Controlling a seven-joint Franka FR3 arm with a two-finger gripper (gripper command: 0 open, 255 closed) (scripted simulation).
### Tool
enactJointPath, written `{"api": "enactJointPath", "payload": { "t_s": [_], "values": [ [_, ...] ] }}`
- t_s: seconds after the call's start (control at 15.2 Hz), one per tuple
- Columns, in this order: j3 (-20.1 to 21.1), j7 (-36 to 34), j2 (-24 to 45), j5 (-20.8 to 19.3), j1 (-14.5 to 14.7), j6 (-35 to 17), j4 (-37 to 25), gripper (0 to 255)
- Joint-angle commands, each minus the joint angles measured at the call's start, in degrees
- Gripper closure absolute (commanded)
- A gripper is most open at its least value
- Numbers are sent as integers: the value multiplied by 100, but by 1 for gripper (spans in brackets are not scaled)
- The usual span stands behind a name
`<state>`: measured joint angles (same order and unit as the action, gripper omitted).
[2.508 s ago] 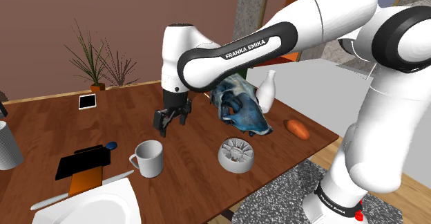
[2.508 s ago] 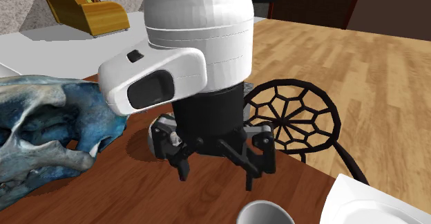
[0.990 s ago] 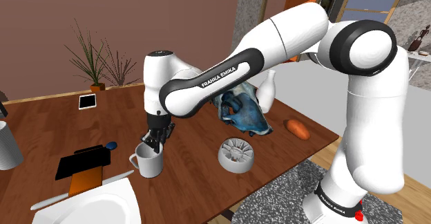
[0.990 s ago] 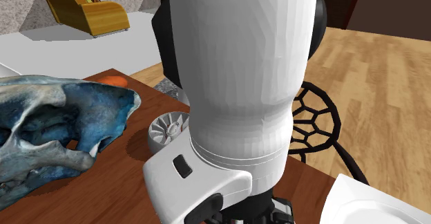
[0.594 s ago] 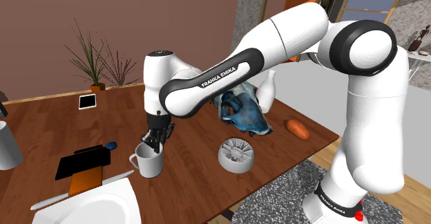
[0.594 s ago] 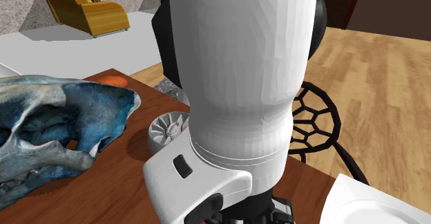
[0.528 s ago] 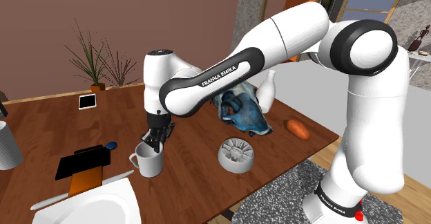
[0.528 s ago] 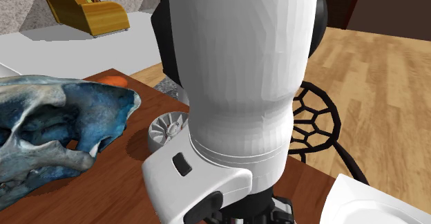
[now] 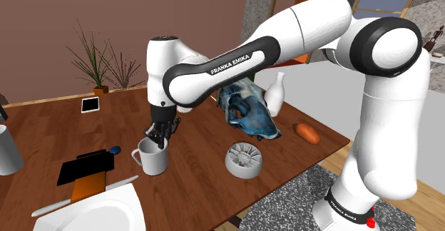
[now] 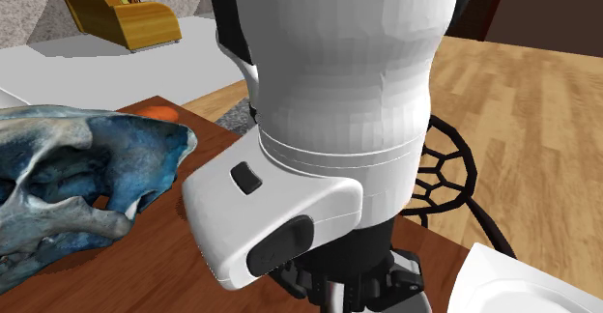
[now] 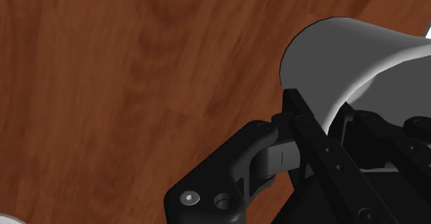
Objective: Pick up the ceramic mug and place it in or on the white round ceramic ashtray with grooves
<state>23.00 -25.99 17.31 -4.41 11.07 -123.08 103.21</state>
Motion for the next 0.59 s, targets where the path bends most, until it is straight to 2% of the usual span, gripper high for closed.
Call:
{"api": "enactJointPath", "payload": {
  "t_s": [0.0,0.53],
  "values": [
    [10,9,-43,23,-2,159,-119,255],
    [42,46,-225,110,-19,715,-507,255]
  ]
}}
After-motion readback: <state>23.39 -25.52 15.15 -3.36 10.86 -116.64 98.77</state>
